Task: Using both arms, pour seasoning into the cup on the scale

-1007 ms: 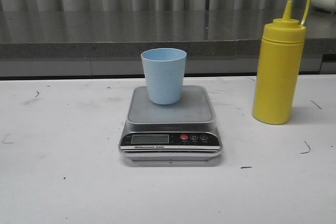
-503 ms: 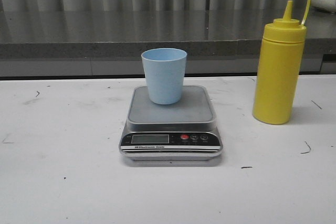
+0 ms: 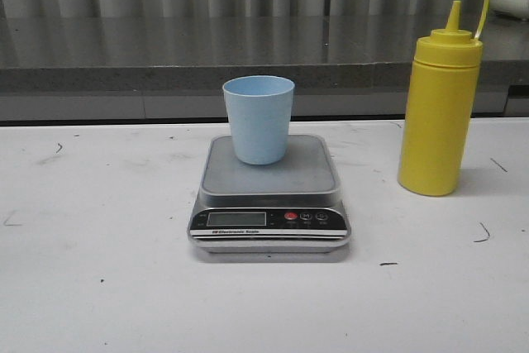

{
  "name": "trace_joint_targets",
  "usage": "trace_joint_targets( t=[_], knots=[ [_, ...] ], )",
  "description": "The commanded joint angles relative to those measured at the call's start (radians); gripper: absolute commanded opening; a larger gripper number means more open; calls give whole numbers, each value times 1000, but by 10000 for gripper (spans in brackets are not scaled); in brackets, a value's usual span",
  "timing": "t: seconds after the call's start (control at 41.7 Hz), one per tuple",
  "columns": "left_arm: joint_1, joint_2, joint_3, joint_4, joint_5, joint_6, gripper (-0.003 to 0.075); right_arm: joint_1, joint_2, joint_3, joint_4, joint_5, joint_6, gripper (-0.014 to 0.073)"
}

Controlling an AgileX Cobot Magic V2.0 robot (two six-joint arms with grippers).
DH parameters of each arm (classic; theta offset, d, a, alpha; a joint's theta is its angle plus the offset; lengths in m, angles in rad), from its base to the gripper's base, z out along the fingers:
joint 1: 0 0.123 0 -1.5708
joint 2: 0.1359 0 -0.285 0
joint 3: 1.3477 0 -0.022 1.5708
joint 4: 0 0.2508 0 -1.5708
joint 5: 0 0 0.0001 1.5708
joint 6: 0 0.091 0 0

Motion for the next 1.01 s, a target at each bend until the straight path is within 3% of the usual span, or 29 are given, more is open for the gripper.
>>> trace_joint_targets(
  t=[0.0,0.216,0.384,0.527,0.671,0.983],
  knots=[
    [1,-17,23,-6,-87,1,-20,-39,-24,-6,-36,-89,-12,-67],
    [1,-17,23,-6,-87,1,-20,-241,-176,223,68,-354,-207,-64],
    [1,-17,23,-6,-87,1,-20,-402,-297,464,124,-639,-213,-67],
    [1,-17,23,-6,-87,1,-20,-426,-357,601,124,-842,-212,-67],
    [1,-17,23,-6,-87,1,-20,-430,-382,686,124,-954,-208,-67],
    [1,-16,23,-6,-87,1,-20,-430,-382,689,154,-934,-208,-67]
  ],
)
